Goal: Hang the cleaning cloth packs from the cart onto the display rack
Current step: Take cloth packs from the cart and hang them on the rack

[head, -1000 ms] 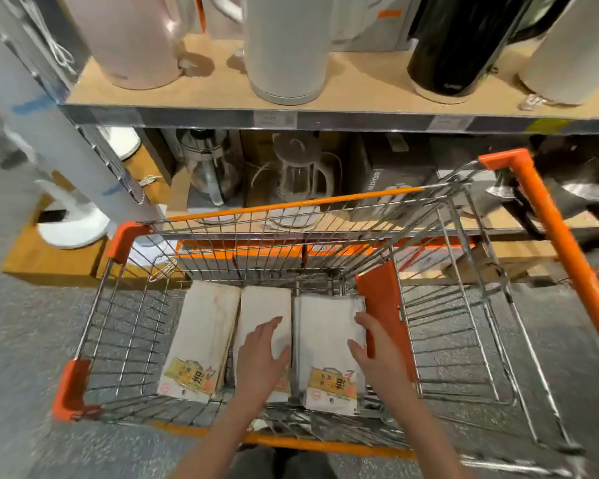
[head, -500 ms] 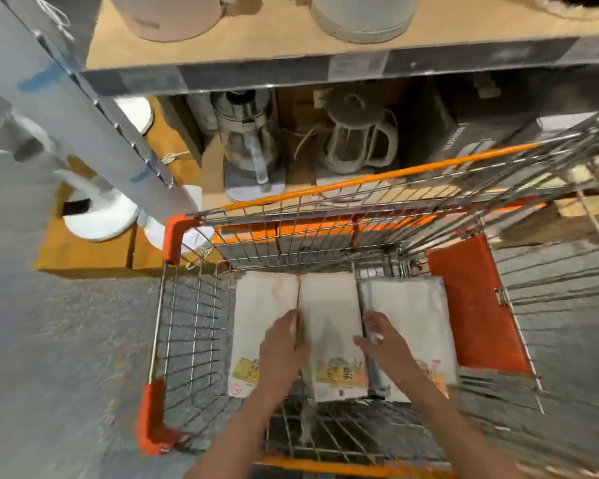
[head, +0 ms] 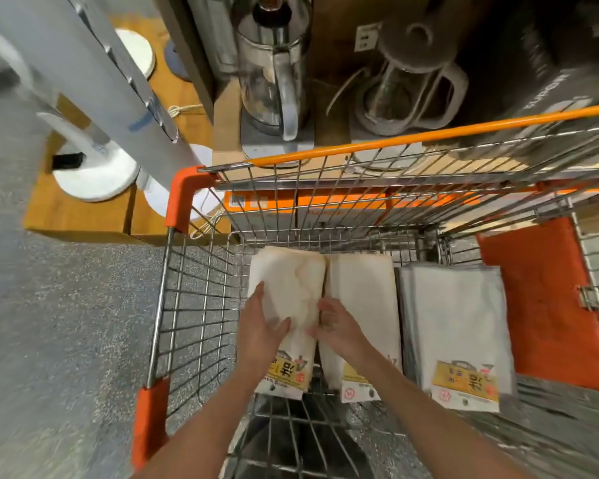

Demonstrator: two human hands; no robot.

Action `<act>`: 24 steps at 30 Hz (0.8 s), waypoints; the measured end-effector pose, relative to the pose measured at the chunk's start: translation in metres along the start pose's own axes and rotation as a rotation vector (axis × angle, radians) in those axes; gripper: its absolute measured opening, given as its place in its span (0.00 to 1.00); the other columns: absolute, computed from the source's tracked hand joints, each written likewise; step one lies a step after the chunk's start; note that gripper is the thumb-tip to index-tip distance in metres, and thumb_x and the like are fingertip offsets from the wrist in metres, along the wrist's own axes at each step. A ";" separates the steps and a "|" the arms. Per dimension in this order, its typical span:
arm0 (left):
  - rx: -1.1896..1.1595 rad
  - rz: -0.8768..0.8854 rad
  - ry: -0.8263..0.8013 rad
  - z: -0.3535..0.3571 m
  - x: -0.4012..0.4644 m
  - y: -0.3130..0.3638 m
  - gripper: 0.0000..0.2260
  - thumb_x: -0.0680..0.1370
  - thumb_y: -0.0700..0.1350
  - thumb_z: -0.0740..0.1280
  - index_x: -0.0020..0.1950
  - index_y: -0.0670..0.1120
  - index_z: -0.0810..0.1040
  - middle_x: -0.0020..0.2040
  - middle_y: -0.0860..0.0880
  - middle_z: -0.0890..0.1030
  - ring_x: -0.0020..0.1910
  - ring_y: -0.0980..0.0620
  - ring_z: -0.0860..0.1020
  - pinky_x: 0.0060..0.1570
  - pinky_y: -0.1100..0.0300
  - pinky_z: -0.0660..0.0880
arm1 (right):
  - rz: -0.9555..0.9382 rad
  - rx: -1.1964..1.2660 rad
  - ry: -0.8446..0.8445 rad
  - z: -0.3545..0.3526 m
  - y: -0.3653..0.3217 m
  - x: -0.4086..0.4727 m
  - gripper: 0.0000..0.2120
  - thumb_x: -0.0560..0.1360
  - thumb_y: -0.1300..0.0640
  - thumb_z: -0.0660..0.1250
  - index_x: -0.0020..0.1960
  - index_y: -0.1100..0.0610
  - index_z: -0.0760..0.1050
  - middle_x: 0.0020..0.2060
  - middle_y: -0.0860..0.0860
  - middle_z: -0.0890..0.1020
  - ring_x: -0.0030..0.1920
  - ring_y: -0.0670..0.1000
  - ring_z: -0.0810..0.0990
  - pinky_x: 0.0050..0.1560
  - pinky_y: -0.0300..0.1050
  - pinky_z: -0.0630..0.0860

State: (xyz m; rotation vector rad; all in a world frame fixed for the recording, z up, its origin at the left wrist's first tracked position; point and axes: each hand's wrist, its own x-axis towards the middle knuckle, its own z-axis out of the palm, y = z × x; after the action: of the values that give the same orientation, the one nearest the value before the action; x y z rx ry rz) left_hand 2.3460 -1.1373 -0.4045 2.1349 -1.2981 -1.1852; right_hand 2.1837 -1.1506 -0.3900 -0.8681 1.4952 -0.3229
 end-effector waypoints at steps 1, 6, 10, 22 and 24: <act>0.019 0.016 0.012 0.001 0.002 -0.004 0.38 0.70 0.44 0.75 0.76 0.47 0.59 0.71 0.46 0.66 0.68 0.47 0.66 0.65 0.53 0.68 | 0.006 0.020 0.008 0.003 0.003 0.006 0.30 0.69 0.60 0.74 0.67 0.56 0.65 0.53 0.46 0.74 0.47 0.41 0.75 0.36 0.24 0.71; -0.123 -0.117 0.105 0.003 0.014 -0.022 0.40 0.69 0.41 0.76 0.76 0.50 0.58 0.73 0.46 0.63 0.69 0.50 0.65 0.60 0.59 0.64 | 0.006 0.053 0.085 0.023 0.017 0.026 0.38 0.67 0.62 0.76 0.70 0.56 0.59 0.64 0.51 0.69 0.62 0.51 0.71 0.56 0.41 0.76; -0.324 -0.248 0.041 0.004 0.017 -0.033 0.44 0.70 0.39 0.76 0.77 0.55 0.52 0.75 0.46 0.63 0.69 0.44 0.69 0.62 0.43 0.72 | -0.012 0.008 0.156 0.033 0.027 0.033 0.43 0.65 0.63 0.76 0.73 0.56 0.57 0.69 0.50 0.64 0.68 0.52 0.66 0.68 0.54 0.68; -0.359 -0.288 -0.117 0.011 0.015 -0.037 0.45 0.70 0.41 0.76 0.76 0.55 0.49 0.64 0.44 0.75 0.55 0.46 0.77 0.51 0.51 0.78 | 0.128 0.120 0.027 0.032 0.041 0.041 0.39 0.67 0.60 0.76 0.72 0.57 0.60 0.66 0.54 0.73 0.62 0.53 0.74 0.59 0.46 0.74; -0.369 -0.306 -0.131 0.009 0.016 -0.037 0.46 0.69 0.41 0.76 0.76 0.56 0.49 0.65 0.42 0.75 0.57 0.41 0.78 0.55 0.42 0.77 | 0.131 0.147 0.005 0.030 0.042 0.040 0.41 0.66 0.60 0.76 0.73 0.57 0.59 0.66 0.53 0.73 0.61 0.52 0.74 0.57 0.44 0.75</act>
State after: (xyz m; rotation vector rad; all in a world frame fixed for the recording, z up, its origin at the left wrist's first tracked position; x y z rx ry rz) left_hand 2.3629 -1.1311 -0.4420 2.0500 -0.7372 -1.5704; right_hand 2.2032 -1.1407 -0.4519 -0.6501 1.5051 -0.3336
